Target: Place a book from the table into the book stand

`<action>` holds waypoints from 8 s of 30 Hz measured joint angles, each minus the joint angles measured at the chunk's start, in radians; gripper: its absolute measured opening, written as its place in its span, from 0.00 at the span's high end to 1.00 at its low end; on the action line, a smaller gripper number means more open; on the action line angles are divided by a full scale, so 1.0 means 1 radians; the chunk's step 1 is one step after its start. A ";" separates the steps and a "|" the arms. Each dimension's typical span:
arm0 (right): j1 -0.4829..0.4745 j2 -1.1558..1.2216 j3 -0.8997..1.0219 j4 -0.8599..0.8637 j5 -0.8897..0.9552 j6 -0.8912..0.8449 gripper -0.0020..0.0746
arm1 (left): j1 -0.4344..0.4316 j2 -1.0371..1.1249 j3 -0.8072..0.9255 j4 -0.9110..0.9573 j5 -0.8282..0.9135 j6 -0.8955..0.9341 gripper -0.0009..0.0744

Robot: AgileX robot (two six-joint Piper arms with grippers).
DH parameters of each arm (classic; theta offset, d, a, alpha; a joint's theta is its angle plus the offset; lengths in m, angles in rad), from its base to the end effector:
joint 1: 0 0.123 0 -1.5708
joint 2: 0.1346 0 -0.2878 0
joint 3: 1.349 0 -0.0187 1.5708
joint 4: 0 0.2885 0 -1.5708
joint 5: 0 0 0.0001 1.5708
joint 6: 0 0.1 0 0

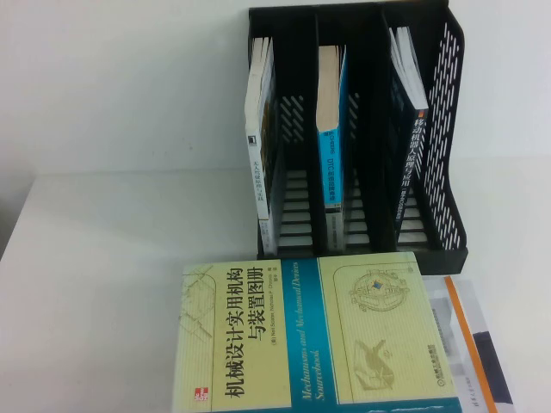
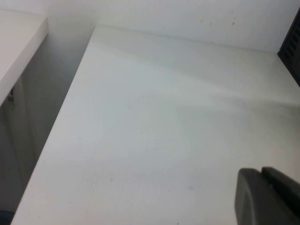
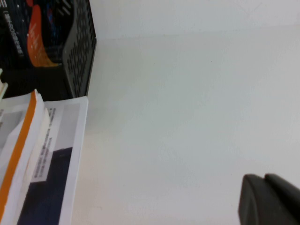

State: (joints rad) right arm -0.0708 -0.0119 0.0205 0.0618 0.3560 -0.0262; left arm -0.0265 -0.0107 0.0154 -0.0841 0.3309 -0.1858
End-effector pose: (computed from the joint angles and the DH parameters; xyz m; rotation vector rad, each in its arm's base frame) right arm 0.0966 -0.0047 0.1721 0.0797 1.8458 -0.0074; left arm 0.0972 -0.0053 0.1764 -0.1981 1.8133 -0.2312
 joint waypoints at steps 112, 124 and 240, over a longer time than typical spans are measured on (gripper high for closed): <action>0.000 0.280 -0.810 -0.245 -0.709 0.477 0.98 | 0.000 0.169 -0.772 0.244 -0.387 -0.324 0.99; 0.040 0.470 -0.910 -0.224 0.054 0.490 0.98 | 0.000 0.252 -0.832 0.163 0.149 -0.367 0.99; 0.234 1.674 -0.803 0.950 0.409 -0.700 0.98 | 0.143 1.843 -0.671 -1.412 0.817 1.254 0.13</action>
State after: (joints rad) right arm 0.1637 1.6623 -0.7827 1.0113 0.7646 -0.7262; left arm 0.1167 1.8319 -0.6556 -1.4966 1.1484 1.0685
